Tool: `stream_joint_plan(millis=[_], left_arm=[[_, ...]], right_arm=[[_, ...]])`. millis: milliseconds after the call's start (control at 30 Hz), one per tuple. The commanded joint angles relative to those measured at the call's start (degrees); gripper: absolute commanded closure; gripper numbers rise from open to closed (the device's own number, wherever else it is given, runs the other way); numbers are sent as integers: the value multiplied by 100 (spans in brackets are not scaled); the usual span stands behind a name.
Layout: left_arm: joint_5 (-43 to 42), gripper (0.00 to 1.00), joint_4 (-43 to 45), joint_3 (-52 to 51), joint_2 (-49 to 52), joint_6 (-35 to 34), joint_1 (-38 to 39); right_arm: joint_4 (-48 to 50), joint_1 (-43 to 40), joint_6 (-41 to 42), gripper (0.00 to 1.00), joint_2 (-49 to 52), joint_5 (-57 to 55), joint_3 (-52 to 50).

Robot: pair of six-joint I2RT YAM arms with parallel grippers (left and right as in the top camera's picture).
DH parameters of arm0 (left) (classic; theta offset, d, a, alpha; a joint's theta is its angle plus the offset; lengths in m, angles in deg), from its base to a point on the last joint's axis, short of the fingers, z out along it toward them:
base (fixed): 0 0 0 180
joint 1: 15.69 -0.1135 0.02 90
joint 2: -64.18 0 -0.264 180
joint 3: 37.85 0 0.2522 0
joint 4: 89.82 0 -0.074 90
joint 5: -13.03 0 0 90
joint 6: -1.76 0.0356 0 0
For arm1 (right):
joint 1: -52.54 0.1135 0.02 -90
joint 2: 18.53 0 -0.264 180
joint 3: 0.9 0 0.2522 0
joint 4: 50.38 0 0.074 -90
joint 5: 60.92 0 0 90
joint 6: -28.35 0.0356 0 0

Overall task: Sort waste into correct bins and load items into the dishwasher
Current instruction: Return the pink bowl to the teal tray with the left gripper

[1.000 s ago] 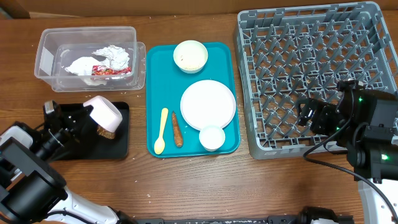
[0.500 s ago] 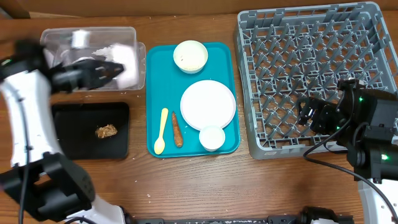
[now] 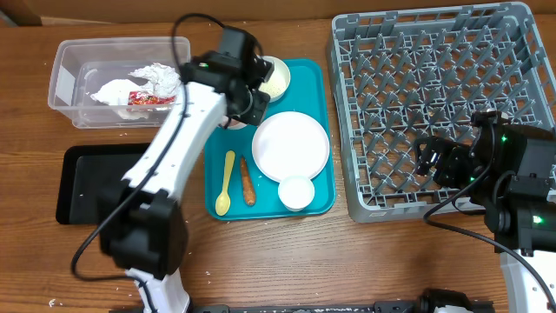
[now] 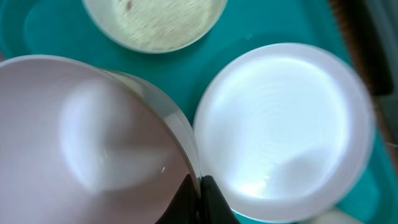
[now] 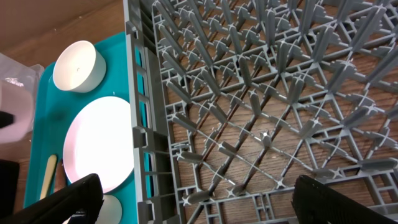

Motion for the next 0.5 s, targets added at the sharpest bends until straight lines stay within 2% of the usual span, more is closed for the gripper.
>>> stream_joint_plan(millis=[0,333,367,400,433,467], left_arm=[[1314,96,-7,70,446,-682,15],[1108,96,-13,70,1047,-772,35],[1088,92,-13,70,1043,-769,35],[1038,67,-22,83,1025,-767,35],[951,27,-107,181,994,-758,35],[894,19,-175,286,984,-758,35]], right_arm=[[0,-17,-7,0,-24,48,160],[11,-17,-9,0,-24,48,160],[11,-17,-7,0,-24,46,160],[11,-17,-9,0,-24,48,160],[9,-17,-9,0,-24,48,160],[9,-17,-7,0,-24,48,160]])
